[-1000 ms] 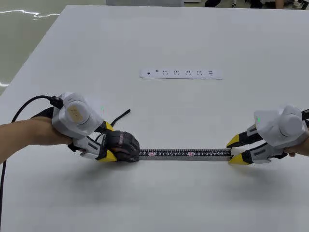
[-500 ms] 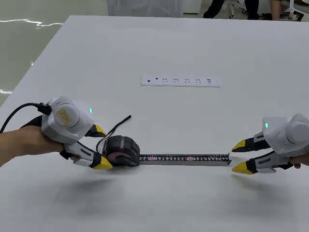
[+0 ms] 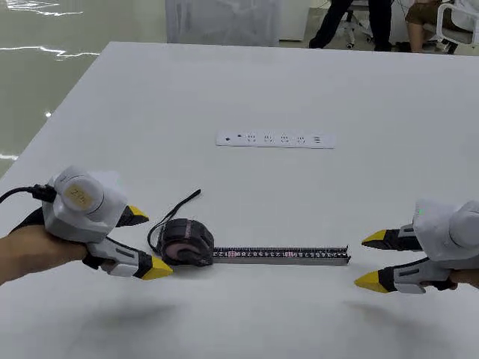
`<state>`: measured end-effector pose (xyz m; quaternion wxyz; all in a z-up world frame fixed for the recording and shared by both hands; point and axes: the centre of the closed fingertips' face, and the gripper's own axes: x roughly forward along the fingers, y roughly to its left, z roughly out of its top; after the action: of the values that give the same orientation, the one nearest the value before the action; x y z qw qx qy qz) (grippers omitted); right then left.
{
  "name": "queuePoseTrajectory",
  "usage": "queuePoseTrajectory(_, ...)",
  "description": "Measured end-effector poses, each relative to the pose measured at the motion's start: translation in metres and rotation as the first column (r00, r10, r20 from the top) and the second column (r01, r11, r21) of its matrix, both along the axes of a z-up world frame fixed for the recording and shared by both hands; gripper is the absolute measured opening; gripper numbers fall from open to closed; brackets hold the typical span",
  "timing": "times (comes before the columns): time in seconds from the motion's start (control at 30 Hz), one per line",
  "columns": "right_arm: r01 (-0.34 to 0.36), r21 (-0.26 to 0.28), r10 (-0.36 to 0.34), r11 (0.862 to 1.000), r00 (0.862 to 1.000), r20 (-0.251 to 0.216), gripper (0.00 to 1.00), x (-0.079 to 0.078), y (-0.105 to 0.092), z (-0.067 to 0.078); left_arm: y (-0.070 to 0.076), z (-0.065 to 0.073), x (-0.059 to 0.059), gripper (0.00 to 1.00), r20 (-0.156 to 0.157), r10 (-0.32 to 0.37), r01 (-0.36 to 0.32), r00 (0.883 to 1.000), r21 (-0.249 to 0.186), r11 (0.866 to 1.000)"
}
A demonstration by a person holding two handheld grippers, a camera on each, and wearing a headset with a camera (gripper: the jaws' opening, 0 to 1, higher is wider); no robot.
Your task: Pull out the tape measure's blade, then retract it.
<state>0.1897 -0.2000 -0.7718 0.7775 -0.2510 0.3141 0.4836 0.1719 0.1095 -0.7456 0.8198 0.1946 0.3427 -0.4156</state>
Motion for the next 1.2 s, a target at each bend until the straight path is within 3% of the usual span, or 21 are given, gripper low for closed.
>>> queuePoseTrajectory(0.37,0.124,0.029,-0.124,0.992,0.992,0.003,0.59,-0.021,0.003,0.01,0.009,0.006,-0.021,0.67,0.038,0.14,-0.138,0.989,-0.056,0.989)
queuePoseTrajectory(0.57,0.191,0.057,-0.192,0.98,0.981,0.012,0.67,-0.032,0.007,0.02,0.01,0.013,-0.032,0.7,0.044,0.258,-0.253,0.965,-0.104,0.962)
queuePoseTrajectory(0.63,0.21,0.056,-0.211,0.976,0.978,0.01,0.69,-0.038,0.009,0.022,0.006,0.015,-0.042,0.71,0.039,0.276,-0.271,0.96,-0.105,0.957)
queuePoseTrajectory(0.7,0.222,0.063,-0.224,0.973,0.975,0.014,0.7,-0.041,0.01,0.025,0.006,0.014,-0.042,0.71,0.04,0.285,-0.28,0.958,-0.099,0.955)
queuePoseTrajectory(0.8,0.245,0.081,-0.248,0.966,0.969,0.018,0.74,-0.044,0.011,0.031,0.002,0.015,-0.051,0.72,0.039,0.292,-0.288,0.956,-0.093,0.953)
queuePoseTrajectory(0.97,0.277,0.093,-0.28,0.956,0.96,0.02,0.78,-0.049,0.012,0.034,0.0,0.022,-0.055,0.73,0.035,0.364,-0.358,0.931,-0.126,0.925)
queuePoseTrajectory(1.03,0.285,0.08,-0.288,0.955,0.957,0.028,0.8,-0.051,0.012,0.035,-0.001,0.023,-0.054,0.73,0.044,0.372,-0.364,0.927,-0.13,0.922)
queuePoseTrajectory(1.2,0.334,0.102,-0.338,0.937,0.941,0.024,0.85,-0.057,0.016,0.039,-0.004,0.028,-0.057,0.76,0.043,0.423,-0.412,0.905,-0.156,0.898)
